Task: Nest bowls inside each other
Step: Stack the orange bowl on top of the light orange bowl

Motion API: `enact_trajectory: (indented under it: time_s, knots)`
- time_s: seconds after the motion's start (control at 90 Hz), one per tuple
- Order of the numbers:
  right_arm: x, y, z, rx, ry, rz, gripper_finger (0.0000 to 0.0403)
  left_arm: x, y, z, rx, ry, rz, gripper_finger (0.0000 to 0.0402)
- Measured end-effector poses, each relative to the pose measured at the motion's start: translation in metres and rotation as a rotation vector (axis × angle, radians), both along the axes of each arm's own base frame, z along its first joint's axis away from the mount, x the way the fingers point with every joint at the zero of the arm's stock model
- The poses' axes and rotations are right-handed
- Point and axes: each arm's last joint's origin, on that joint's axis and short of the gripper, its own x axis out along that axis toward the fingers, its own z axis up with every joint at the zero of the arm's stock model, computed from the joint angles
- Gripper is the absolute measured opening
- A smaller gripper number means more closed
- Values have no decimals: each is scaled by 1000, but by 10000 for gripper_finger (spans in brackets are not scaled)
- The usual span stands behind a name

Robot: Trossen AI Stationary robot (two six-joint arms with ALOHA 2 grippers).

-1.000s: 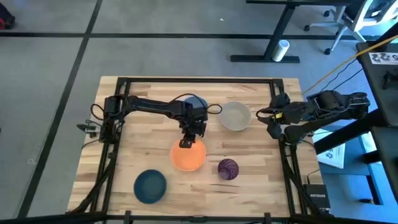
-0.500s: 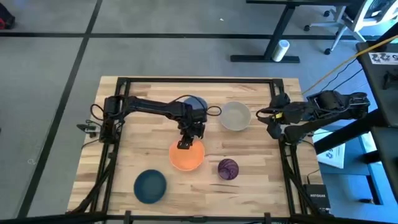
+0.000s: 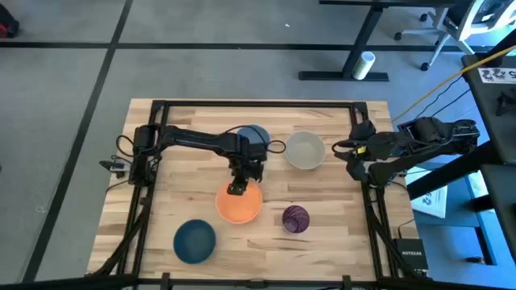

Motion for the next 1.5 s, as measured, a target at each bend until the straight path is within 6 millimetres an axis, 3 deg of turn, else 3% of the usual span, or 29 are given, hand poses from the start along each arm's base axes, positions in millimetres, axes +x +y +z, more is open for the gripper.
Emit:
enact_trajectory:
  time_s: [0.3,1.078,1.311,1.5]
  knots:
    - [0,0,0,-3,1,2,170,-1,1,6,27,-19,4,118]
    - [0,0,0,-15,5,17,170,-8,-22,14,169,8,-62,118]
    - [0,0,0,-14,5,18,170,-14,-22,32,175,-41,-41,118]
    - [0,0,0,-14,5,17,170,-14,-22,32,178,-36,-40,118]
